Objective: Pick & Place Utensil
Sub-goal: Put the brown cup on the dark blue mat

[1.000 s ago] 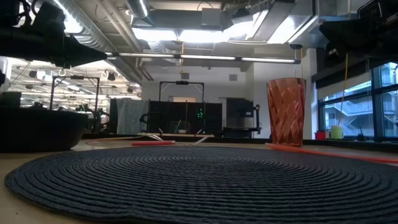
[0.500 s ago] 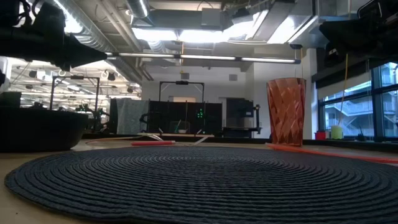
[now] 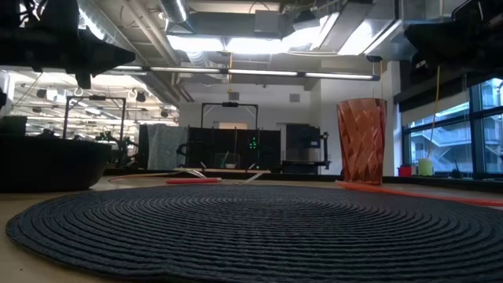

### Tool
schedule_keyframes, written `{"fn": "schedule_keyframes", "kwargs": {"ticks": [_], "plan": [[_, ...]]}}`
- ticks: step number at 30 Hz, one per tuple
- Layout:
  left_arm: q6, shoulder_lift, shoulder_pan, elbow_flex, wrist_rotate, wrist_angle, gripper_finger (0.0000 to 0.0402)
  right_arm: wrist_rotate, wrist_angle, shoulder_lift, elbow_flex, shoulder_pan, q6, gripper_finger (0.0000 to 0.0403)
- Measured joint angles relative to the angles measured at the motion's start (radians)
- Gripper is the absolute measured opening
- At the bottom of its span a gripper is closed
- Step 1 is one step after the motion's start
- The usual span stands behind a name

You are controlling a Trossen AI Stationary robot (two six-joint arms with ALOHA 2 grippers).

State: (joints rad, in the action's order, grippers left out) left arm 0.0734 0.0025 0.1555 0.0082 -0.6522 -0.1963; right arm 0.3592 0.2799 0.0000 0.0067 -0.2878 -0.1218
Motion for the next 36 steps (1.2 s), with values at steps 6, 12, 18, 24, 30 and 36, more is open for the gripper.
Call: {"fn": "schedule_keyframes", "kwargs": {"ticks": [6, 12, 18, 24, 30, 36], "plan": [[-0.112, 0.0, 0.0, 0.0, -0.014, -0.02, 0.0004, -0.104, 0.059, 0.01, 0.005, 0.0, -0.028, 0.0033], [-0.188, 0.0, 0.0, 0.0, -0.072, -0.018, 0.0004, -0.192, -0.026, 0.13, 0.195, 0.0, 0.02, 0.0033], [-0.192, 0.0, 0.0, 0.0, -0.075, -0.018, 0.0004, -0.332, -0.404, 0.385, 0.537, 0.0, 0.051, 0.0033], [-0.191, 0.0, 0.0, 0.0, -0.076, -0.018, 0.0004, -0.592, -0.812, 0.641, 0.848, 0.0, 0.066, 0.0033], [-0.191, 0.0, 0.0, 0.0, -0.076, -0.018, 0.0004, -0.612, -1.005, 0.829, 1.058, 0.0, 0.062, 0.0033], [-0.19, 0.0, 0.0, 0.0, -0.073, -0.017, 0.0004, -0.536, -1.001, 0.903, 1.114, 0.0, 0.116, 0.0033]]}}
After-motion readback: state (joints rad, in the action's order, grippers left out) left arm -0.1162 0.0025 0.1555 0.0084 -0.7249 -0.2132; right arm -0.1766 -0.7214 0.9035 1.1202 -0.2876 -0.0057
